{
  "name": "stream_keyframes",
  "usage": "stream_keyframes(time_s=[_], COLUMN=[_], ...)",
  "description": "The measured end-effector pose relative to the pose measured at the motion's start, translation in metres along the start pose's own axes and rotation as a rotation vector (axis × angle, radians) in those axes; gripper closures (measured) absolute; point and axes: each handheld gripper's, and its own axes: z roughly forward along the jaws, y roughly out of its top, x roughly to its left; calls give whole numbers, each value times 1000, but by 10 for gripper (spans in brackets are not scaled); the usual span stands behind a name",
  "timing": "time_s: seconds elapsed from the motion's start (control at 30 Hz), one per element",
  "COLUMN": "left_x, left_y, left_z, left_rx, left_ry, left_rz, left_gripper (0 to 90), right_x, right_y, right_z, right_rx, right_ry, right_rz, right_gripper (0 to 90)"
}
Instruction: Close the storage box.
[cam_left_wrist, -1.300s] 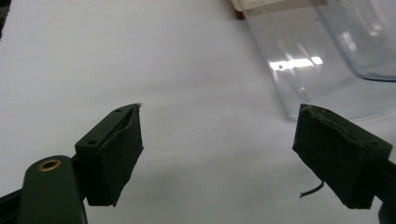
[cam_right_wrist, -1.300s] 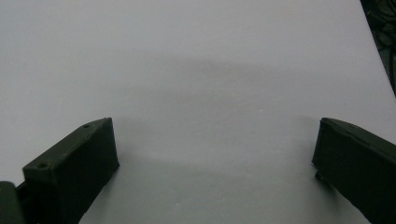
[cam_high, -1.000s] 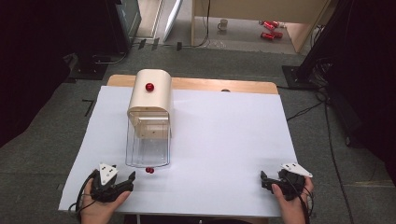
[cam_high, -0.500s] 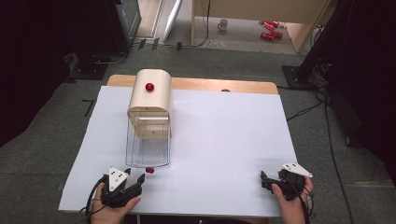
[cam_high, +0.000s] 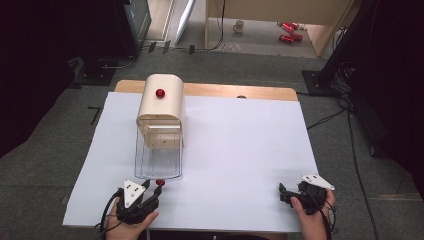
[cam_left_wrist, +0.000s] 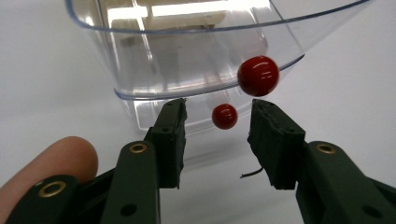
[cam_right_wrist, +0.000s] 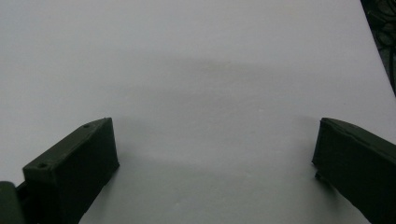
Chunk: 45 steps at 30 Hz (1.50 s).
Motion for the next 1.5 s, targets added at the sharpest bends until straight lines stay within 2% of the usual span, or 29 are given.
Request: stream_keyframes(time_s=[0.37,0.47,0.67,0.8,1.17,1.3,1.5], left_x=[-9,-7,-4,-1,-1,1,3], left_y=[7,10,18,28,53,65,85], left_z=[0,-3,-5,-7,-4,-3,0], left_rx=[-17,-34,-37,-48,-81,-103,-117], left_ry=[-6,5,14,7,9,16,29], left_rz=[21,12,-12,-33,-20,-23,-2], left_gripper=[661,681,710,718,735,735,737], right_x=[0,0,0,0,0,0,0], right_y=[0,0,0,0,0,0,0], right_z=[0,0,0,0,0,0,0], right_rx=[0,0,-1,-2,-2,-2,-1], right_ry=[1,1,1,2,2,2,2], right_rz=[-1,-1,-1,-3,-3,-3,-2], right_gripper=[0,0,0,0,0,0,0])
